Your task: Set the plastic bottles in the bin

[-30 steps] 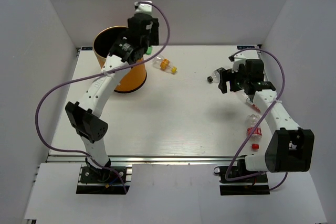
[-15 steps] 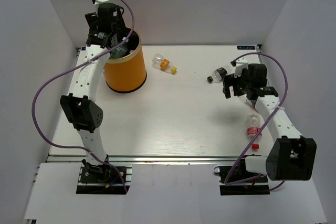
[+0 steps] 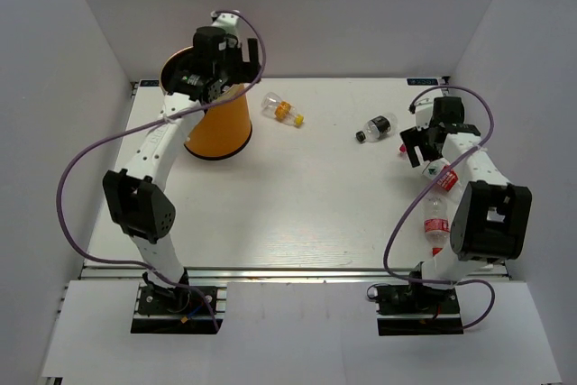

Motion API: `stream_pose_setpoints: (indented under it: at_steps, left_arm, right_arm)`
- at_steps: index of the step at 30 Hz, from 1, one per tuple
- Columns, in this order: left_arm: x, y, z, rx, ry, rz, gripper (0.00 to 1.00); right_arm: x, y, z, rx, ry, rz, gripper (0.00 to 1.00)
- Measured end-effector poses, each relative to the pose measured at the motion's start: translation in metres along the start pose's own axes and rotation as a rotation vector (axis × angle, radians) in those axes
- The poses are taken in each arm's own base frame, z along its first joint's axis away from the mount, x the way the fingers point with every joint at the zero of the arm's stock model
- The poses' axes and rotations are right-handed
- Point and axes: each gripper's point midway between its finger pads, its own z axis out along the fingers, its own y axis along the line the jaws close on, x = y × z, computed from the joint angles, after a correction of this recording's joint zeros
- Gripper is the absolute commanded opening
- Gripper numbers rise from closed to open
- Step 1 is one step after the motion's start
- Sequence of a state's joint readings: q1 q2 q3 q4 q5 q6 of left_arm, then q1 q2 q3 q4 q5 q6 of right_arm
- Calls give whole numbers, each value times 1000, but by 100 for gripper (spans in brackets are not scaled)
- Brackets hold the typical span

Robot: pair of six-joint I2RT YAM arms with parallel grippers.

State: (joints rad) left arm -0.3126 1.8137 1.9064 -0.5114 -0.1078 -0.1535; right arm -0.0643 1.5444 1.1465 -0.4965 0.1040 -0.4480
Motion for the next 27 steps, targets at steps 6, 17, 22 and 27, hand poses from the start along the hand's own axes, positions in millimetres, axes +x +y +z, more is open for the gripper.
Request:
stream_pose_setpoints:
  at_steps: [6, 17, 22, 27]
  left_arm:
    - [21, -80, -32, 290, 34, 43, 99]
    - [55, -101, -68, 380, 90, 64, 99]
    - [83, -104, -84, 394, 144, 69, 99]
    - [115, -106, -103, 407, 208, 67, 99]
  right_arm:
    - [15, -23, 23, 0, 95, -70, 91]
    - [37, -11, 75, -175, 179, -213, 79]
    - [40, 0, 82, -262, 185, -254, 33]
    - [31, 12, 74, -373, 153, -272, 15]
